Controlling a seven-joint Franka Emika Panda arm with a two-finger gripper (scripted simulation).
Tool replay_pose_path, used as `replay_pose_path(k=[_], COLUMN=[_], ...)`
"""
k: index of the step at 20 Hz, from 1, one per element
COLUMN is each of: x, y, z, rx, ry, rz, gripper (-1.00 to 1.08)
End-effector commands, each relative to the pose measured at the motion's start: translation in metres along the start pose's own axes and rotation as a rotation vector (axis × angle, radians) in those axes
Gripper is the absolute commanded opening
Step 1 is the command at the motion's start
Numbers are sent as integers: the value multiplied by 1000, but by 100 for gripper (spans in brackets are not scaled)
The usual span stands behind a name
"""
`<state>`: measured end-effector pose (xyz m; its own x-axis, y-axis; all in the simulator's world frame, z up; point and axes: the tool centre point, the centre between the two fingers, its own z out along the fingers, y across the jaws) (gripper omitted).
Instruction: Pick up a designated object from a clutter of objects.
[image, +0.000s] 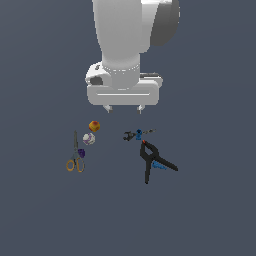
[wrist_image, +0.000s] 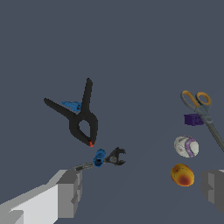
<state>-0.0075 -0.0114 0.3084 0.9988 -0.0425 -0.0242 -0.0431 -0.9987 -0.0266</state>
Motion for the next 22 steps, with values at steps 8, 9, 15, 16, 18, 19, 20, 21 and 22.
replay_pose_path(k=[8,9,15,16,18,19,20,21,22], x=[3,4,4,4,4,4,3,3,2], y=[13,16,17,16,15,14,13,11,10], z=[-10,-12,-13,-11,-6,-3,0,5,9], rx=[-22,-25,-26,-26,-27,-27,-28,-28,-29], ry=[33,37,40,39,39,39,39,39,39], rz=[-5,-5,-5,-6,-8,-9,-10,-12,-14], gripper=[100,100,100,100,100,100,100,100,100])
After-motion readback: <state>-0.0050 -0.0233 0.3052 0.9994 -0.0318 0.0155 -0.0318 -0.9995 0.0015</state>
